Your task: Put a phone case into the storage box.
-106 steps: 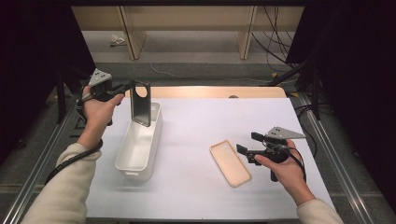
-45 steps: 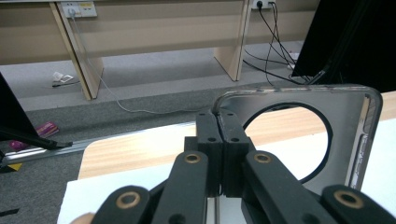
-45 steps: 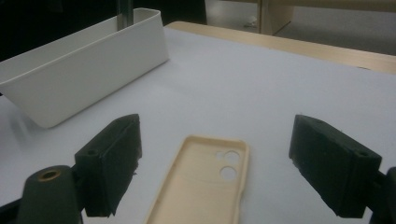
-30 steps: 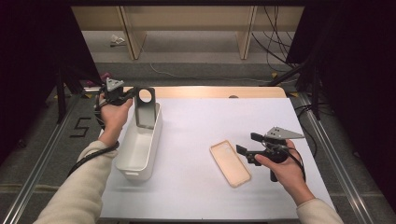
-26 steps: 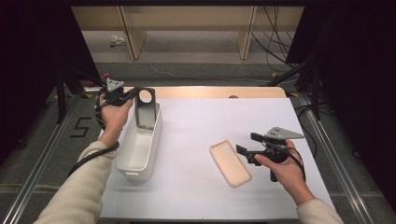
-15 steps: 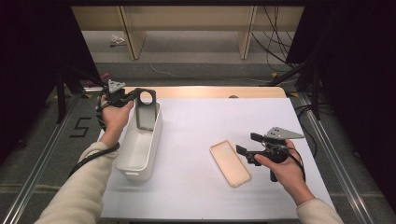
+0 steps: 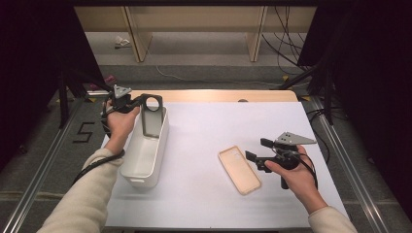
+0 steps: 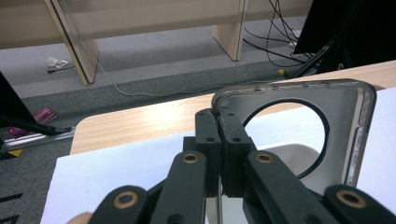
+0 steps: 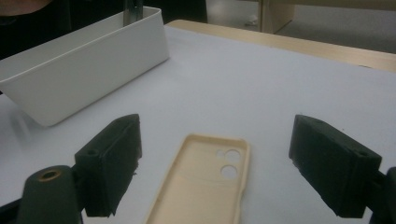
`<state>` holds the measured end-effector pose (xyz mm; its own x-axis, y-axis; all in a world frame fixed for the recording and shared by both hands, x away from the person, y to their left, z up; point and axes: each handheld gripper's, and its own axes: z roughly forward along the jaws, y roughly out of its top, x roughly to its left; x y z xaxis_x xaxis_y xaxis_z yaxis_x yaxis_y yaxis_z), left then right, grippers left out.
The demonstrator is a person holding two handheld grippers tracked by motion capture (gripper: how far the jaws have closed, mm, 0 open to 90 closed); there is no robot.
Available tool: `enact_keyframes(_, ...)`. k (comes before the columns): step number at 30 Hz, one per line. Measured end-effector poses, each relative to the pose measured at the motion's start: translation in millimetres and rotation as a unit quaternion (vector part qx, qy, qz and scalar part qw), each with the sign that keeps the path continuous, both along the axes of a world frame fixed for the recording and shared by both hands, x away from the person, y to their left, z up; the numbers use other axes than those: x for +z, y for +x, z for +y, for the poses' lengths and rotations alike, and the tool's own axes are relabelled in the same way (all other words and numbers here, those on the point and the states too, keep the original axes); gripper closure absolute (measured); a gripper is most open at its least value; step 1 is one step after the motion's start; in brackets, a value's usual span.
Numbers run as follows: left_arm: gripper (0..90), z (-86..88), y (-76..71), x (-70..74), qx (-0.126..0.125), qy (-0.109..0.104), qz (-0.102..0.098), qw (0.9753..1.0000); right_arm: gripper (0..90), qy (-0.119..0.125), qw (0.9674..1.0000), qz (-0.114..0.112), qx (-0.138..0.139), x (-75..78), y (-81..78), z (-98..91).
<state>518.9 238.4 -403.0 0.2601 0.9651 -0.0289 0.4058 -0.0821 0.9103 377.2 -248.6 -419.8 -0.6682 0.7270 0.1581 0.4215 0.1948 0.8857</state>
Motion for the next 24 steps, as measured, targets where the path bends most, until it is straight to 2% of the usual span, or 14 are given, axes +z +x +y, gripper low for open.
enact_keyframes(15,86.6,-0.3,2.0,-5.7,-0.001,0.005,0.008,1.0000,17.8,0.000,1.0000,0.000,0.000,-0.2,0.2,0.2)
enact_keyframes(24,83.3,1.1,4.8,-5.9,-0.002,0.019,0.014,0.9997,17.8,0.000,1.0000,0.000,0.001,-0.3,0.3,0.3)
